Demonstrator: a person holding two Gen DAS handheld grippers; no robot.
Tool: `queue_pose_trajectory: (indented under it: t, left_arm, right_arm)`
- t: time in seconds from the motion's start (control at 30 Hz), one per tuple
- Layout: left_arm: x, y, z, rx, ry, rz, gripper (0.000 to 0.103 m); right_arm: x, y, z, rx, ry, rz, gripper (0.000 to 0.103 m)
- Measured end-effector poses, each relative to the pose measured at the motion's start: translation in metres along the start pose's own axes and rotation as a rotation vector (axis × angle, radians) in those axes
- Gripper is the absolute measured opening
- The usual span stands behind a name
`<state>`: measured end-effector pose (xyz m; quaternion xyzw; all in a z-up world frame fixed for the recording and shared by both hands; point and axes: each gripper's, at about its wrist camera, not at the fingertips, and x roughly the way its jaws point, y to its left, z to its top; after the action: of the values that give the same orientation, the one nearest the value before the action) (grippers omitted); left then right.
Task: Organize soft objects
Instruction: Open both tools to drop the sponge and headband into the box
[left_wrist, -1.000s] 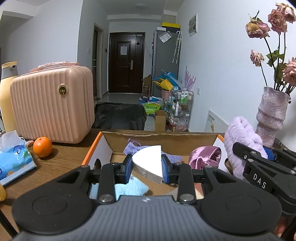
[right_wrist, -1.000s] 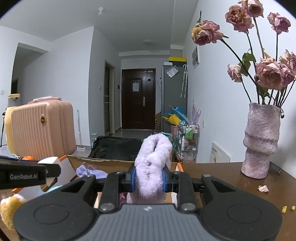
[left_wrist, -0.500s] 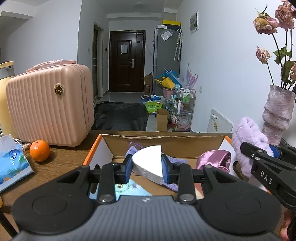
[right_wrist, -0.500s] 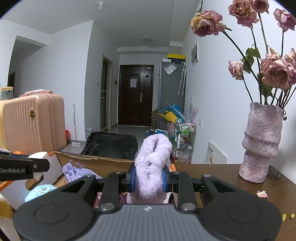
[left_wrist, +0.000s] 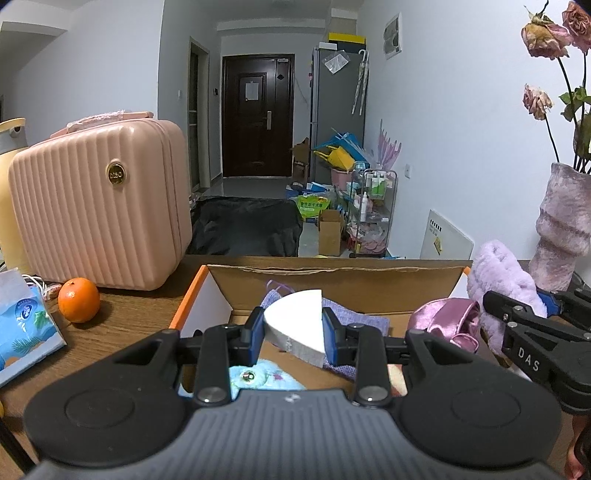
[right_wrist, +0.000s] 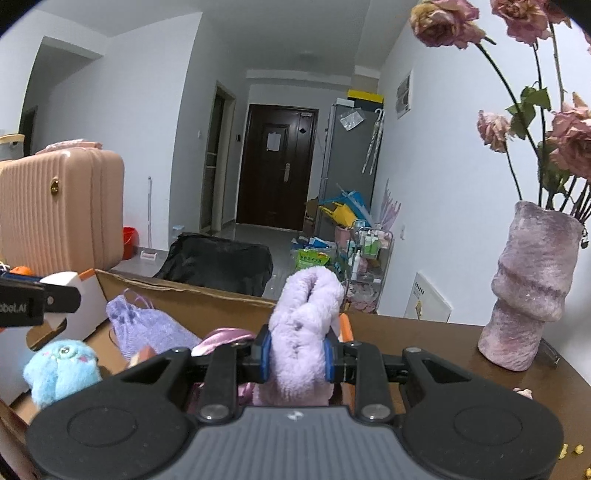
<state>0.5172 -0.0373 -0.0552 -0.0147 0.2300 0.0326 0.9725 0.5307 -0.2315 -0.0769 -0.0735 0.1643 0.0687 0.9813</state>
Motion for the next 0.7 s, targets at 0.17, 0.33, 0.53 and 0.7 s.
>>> queue_pose_trajectory:
  t: [0.17,0.33,0.53,0.7]
  left_arm:
    - [0.000,0.000,-0.001,0.002,0.001,0.003,0.033]
    - [0.001,0.003,-0.002,-0.016,0.004,0.000,0.047]
    - [0.000,0.008,-0.002,-0.047,0.000,0.078,0.099]
    - [-0.001,0.012,-0.001,-0.052,-0.005,0.098,0.103]
  right_arm:
    - [-0.002,0.001,0.000,-0.002,-0.004,0.009,0.026]
    - [-0.001,-0.002,0.000,0.011,0.011,0.031,0.041]
    - [-0.006,-0.005,0.000,0.038,-0.003,0.036,0.085]
    - [-0.009,-0.008,0.001,0.056,-0.012,0.027,0.103]
